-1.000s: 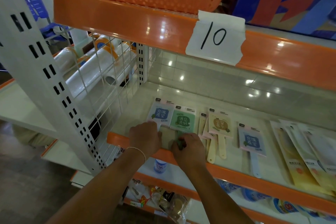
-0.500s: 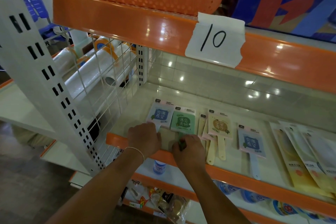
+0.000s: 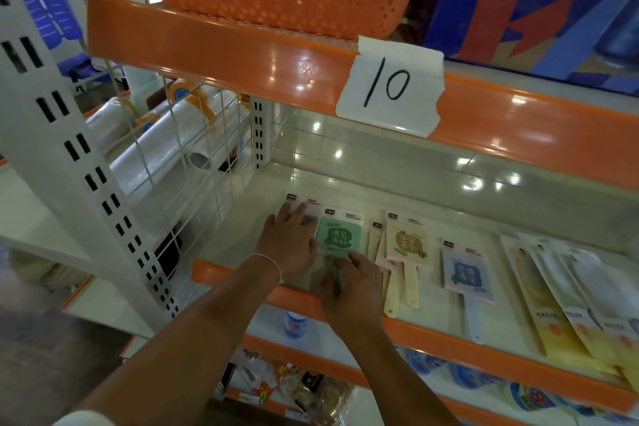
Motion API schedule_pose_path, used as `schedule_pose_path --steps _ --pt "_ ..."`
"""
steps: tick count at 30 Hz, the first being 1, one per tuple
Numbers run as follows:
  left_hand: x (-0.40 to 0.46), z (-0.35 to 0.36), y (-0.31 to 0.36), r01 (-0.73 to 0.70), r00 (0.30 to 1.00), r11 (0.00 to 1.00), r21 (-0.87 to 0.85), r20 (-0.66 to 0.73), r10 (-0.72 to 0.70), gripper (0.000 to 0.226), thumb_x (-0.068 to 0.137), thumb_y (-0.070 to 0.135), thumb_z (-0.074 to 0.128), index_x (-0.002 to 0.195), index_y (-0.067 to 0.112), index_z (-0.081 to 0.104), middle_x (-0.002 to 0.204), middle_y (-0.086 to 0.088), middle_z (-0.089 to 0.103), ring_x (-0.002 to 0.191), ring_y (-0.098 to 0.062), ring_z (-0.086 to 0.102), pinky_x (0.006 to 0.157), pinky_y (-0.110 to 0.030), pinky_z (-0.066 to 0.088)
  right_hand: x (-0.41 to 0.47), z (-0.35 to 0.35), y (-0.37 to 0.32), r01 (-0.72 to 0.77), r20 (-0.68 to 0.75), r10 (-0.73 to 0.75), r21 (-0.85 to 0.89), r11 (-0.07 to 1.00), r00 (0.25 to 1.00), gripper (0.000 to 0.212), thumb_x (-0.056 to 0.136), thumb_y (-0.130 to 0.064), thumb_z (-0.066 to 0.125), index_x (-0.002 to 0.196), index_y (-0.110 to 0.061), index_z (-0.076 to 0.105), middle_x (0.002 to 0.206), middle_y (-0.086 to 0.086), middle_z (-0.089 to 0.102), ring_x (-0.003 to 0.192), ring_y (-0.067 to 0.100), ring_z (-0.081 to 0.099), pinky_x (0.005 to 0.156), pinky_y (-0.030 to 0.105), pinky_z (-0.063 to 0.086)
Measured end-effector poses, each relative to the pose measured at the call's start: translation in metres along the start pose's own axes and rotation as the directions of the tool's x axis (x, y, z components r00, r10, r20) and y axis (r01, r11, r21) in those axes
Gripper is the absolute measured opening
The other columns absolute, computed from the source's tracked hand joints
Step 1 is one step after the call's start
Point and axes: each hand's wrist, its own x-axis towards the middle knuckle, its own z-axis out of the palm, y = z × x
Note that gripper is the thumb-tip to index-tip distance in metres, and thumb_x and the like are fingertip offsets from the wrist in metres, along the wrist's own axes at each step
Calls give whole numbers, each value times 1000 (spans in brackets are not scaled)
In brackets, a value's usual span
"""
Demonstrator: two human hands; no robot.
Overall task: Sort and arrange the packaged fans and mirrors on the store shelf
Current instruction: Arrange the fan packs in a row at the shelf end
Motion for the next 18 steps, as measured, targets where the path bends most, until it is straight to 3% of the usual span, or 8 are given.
schedule_pose_path --steps 3,7,9,11,13,15,18 --pt "-1 6 0 9 999 1000 25 -36 -8 49 97 38 37 142 18 38 151 -8 31 141 -31 21 109 -47 30 2 0 0 14 48 -12 -40 999 999 45 77 -36 52 115 -20 69 124 4 61 115 26 51 99 31 40" --pt "0 8 0 8 999 1000 30 -53 -7 48 96 39 38 139 19 40 147 -7 35 137 -30 26 106 -47 33 3 3 4 6 89 -2 -51 999 996 45 78 -37 47 112 -19 70 122 1 61 114 24 51 96 22 35" --pt "0 6 3 20 999 1000 22 -36 -19 47 96 40 38 138 19 40 147 -7 35 137 -31 25 108 -49 29 6 0 2 3 90 -2 -10 1000 996 44 78 -38 45 107 -19 73 116 0 64 111 22 56 96 22 41" --pt "0 3 7 48 998 999 -4 -36 -48 47 96 40 38 137 18 41 146 -10 36 139 -33 23 112 -53 22 10 -6 1 11 8 -12 73 997 1000 35 79 -32 51 98 -16 75 104 2 69 99 21 63 89 25 49" --pt "-3 0 14 45 994 999 -16 -98 -47 43 96 37 39 132 15 45 140 -12 42 137 -34 29 113 -51 23 12 -24 3 5 -129 9 113 994 992 25 79 -26 59 93 -12 74 94 6 70 91 24 62 81 24 44" --pt "-6 -4 23 6 980 1000 -22 -201 -10 36 94 33 41 122 14 53 124 -11 53 121 -30 43 104 -43 34 18 -44 13 -72 -213 70 -2 997 975 22 78 -24 65 96 -14 72 95 9 66 92 28 58 78 29 42" --pt "-15 -11 43 -95 960 990 -108 -273 62 25 94 30 43 101 13 60 101 -6 58 99 -23 52 84 -33 41 26 -68 37 -283 -186 241 -243 928 952 33 75 -30 70 102 -12 69 103 16 61 94 35 54 82 39 44"
